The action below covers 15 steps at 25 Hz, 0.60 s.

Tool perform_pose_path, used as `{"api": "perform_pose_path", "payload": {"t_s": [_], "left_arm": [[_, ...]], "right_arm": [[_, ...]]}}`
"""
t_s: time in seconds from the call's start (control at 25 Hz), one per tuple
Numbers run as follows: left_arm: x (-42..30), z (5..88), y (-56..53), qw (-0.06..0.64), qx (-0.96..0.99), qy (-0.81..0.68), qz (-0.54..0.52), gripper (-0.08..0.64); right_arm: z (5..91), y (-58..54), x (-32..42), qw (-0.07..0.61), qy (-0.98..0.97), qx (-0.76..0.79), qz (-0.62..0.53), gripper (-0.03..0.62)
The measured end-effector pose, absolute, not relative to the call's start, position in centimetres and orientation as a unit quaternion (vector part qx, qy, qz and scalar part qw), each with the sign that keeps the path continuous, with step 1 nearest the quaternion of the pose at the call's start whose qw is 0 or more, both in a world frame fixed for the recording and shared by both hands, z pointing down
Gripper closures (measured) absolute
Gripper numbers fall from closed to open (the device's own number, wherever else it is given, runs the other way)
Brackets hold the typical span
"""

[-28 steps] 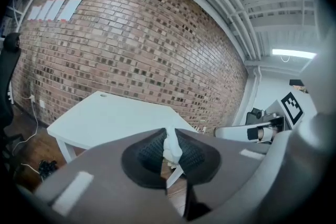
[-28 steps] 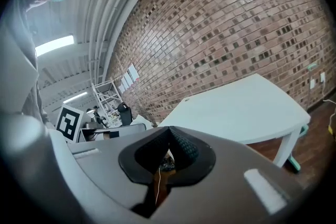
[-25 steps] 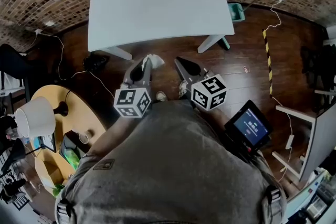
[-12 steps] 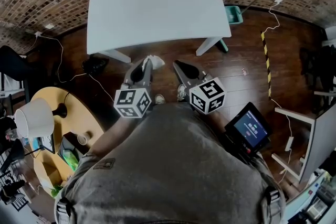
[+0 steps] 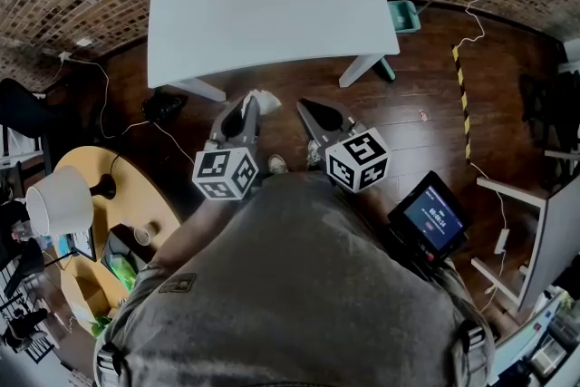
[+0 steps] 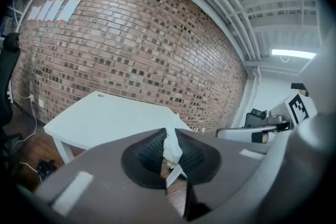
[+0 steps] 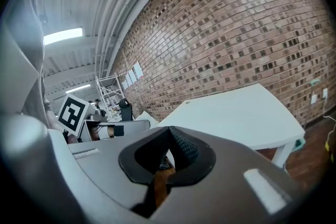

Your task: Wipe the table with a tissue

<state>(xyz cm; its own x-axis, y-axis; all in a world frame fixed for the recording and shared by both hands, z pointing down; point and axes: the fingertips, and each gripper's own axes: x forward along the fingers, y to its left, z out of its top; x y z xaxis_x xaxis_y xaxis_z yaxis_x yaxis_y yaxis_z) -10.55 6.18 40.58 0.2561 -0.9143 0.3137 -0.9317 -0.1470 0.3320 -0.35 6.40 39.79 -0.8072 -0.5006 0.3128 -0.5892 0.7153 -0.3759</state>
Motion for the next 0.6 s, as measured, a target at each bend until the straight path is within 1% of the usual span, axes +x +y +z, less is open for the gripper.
{"api": "perform_pose_path", "payload": {"t_s": [0.32, 0.6], "left_arm": [[-11.6, 41.6, 6.3, 0.239, 0.757, -0.607, 0.024, 0.532], [-9.9, 40.5, 6.0, 0.236, 0.755, -0.612, 0.026, 0.532]], "right_arm": [[40.7, 6.5, -1.8, 0.098, -0.922, 0.291, 0.237, 0.580], [39.6, 6.2, -0.1, 0.096, -0.924, 0.284, 0.236, 0.580]]}}
